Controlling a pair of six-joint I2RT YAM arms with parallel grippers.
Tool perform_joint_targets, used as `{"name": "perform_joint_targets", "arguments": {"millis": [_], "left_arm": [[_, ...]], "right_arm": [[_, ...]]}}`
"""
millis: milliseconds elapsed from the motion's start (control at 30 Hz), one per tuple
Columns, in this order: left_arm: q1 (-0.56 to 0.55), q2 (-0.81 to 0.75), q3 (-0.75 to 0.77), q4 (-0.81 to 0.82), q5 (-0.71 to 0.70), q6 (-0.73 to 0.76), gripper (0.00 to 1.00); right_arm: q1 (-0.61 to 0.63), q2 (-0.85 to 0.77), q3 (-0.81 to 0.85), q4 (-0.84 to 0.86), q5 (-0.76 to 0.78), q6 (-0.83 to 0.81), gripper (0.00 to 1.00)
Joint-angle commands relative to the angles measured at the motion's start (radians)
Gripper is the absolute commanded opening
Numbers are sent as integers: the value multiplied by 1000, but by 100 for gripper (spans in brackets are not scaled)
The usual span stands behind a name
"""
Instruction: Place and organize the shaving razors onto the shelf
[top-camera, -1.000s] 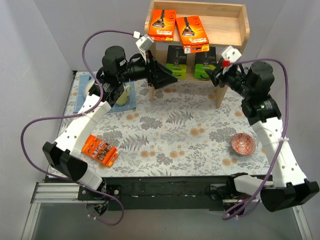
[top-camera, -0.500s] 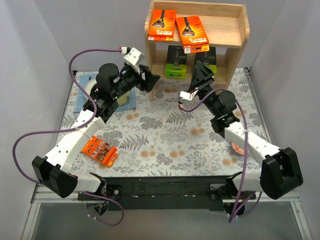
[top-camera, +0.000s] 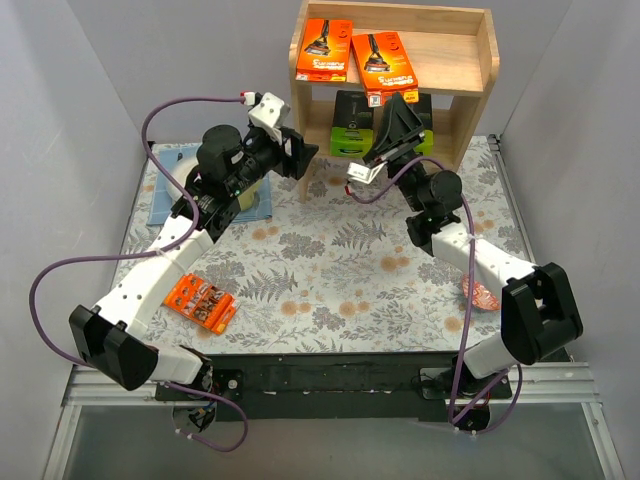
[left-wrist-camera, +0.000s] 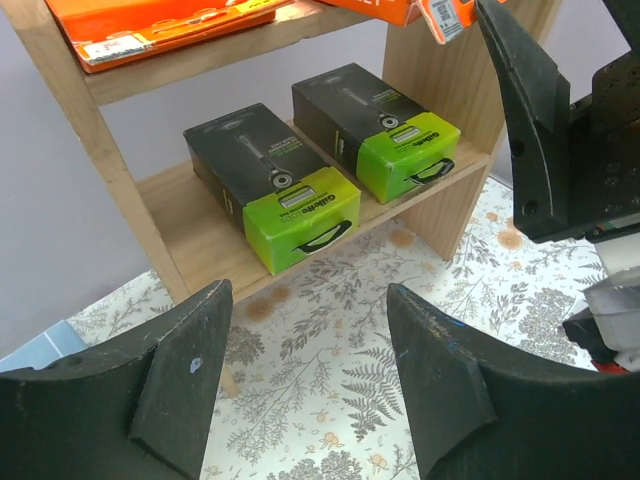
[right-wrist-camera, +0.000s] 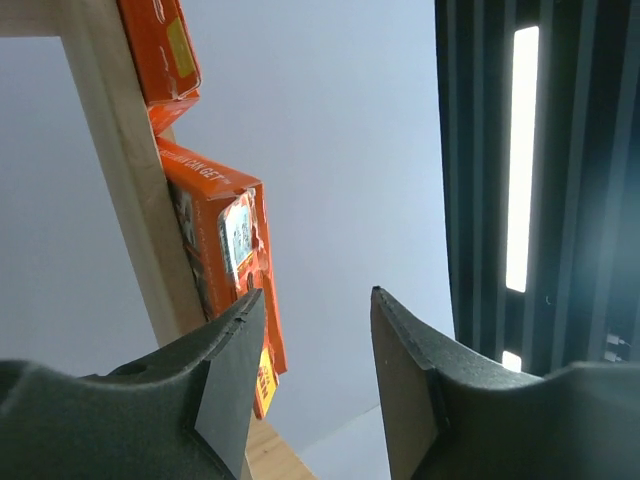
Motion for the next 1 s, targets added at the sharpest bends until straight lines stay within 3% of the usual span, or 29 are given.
{"name": "perform_joint_targets", "arguments": {"millis": [0,233,333,533,967], "left_arm": [[9,-6,4,26,-20,-1,63],[17,3,10,28,-12,-12,63],[19,3,16,25,-8,-13,63],[22,-1,2,25,2,-23,63],[28,0,12,14,15,-26,63]], "right_arm": [[-3,38,84,79,48,-14,52],[-17,36,101,30,45,-11,41],[-15,0,75,8,32,-2,41],[-15,-92,-1,-95,10,27,51],[-15,-96,9,-170,24,48,51]]}}
